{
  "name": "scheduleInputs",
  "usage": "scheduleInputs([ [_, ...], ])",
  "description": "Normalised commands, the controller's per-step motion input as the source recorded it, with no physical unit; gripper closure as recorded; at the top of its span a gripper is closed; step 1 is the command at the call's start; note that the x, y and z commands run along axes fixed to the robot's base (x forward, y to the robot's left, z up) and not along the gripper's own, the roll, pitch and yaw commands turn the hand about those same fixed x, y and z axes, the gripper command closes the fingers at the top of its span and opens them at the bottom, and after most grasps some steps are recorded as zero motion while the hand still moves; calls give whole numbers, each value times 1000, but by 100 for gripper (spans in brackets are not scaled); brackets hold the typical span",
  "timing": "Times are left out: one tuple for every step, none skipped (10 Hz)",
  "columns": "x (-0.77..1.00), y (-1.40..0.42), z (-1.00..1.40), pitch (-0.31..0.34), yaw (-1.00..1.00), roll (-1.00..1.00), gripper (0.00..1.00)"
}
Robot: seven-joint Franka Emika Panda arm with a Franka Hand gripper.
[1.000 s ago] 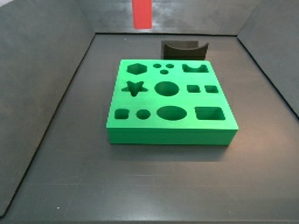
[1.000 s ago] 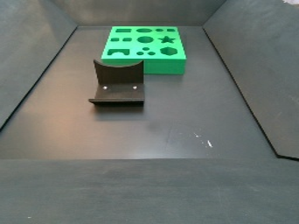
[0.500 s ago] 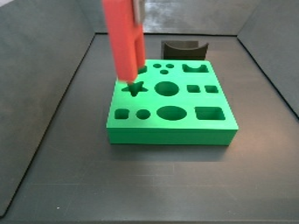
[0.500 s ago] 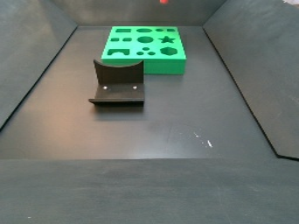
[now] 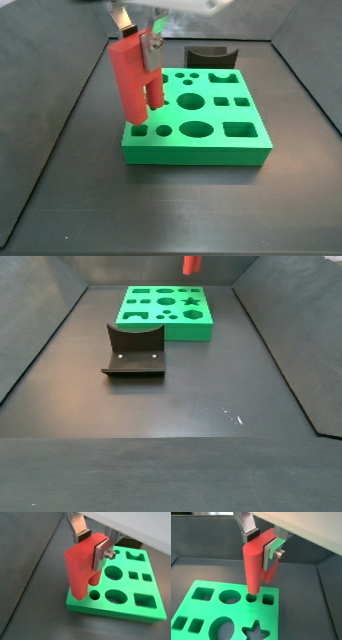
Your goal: Insert the square-circle object.
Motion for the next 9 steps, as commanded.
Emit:
scheduleInputs([
  [-63, -17, -91, 37, -1000, 149, 100],
  [-17, -9, -89, 10, -1000, 143, 100],
  [0, -20, -66, 4, -957, 134, 100],
  [0, -26, -63, 19, -897, 140, 100],
  [103, 0, -203, 87, -737, 209, 100],
  [120, 0, -217, 53, -760, 213, 100],
  [43, 0, -149, 0, -894, 167, 100],
  [69, -17, -117, 0, -920, 136, 100],
  [100, -71, -140, 10, -849, 107, 100],
])
